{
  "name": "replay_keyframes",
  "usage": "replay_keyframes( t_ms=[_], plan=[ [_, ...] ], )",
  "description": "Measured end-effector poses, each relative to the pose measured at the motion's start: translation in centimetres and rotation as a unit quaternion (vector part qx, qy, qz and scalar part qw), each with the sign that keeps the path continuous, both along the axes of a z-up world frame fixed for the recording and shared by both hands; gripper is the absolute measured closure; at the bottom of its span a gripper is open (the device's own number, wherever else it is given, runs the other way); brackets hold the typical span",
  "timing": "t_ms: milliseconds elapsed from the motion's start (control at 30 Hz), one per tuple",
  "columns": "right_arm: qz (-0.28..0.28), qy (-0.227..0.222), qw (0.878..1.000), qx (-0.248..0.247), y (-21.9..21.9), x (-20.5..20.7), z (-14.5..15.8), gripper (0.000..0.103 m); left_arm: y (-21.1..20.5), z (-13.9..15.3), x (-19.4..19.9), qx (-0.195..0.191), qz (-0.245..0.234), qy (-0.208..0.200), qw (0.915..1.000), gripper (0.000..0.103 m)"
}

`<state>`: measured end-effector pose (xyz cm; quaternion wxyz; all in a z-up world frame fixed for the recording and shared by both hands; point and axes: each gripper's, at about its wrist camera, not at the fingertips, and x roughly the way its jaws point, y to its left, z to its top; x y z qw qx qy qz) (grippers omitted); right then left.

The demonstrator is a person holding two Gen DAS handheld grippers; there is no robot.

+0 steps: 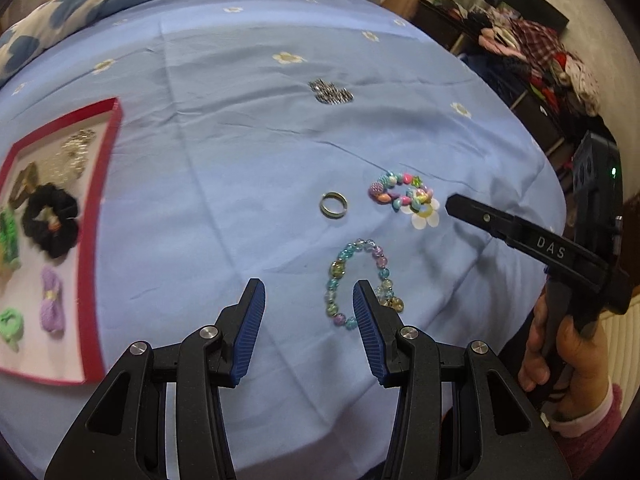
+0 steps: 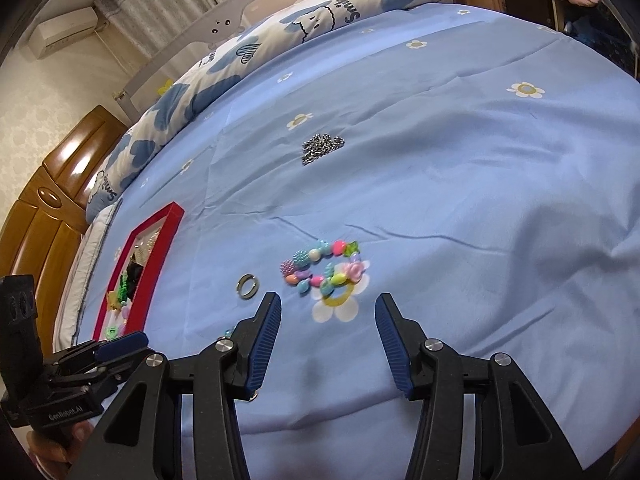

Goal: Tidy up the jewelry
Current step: 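Grasp the blue beaded bracelet with the left tool while the right tool grasps the pastel bead bracelet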

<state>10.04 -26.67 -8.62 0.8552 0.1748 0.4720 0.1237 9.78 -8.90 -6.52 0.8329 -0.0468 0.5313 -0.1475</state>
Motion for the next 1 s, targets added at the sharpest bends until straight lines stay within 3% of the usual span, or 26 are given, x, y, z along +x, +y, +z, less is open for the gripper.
replay_keyframes(
  t_ms=[400,467,500,567,600,733,800,1000],
  plan=[
    [0.024,0.007,0.999,-0.030,0.8,3.1,-1.6,0.052,-3.0,-2.5,2.0,0.008,-0.043,0.018,0.9989,0.059],
    [0.031,0.011,0.999,-0.040,1.1,3.6,-2.1,0.052,-3.4,-3.2,2.1,0.014,-0.049,0.023,0.9984,0.069],
    [0.035,0.013,0.998,-0.046,1.3,3.8,-2.4,0.052,-3.7,-3.7,2.1,0.024,-0.051,0.027,0.9980,0.079],
    [0.041,0.013,0.997,-0.057,1.8,4.0,-2.8,0.052,-4.0,-4.2,2.0,0.037,-0.054,0.021,0.9976,0.083],
    [0.045,0.012,0.997,-0.067,2.1,4.0,-2.9,0.053,-4.1,-4.2,1.8,0.037,-0.056,0.014,0.9976,0.091],
    [0.047,0.003,0.995,-0.085,2.3,3.7,-3.0,0.074,-3.6,-4.3,1.9,0.021,-0.055,0.012,0.9982,0.094],
    [0.042,0.006,0.996,-0.075,2.1,3.7,-3.0,0.094,-3.2,-4.1,1.9,0.010,-0.051,0.013,0.9986,0.094],
    [0.042,0.008,0.999,-0.021,2.0,3.1,-2.0,0.095,-1.7,-2.3,1.4,-0.012,-0.034,-0.001,0.9994,0.094]
  ],
)
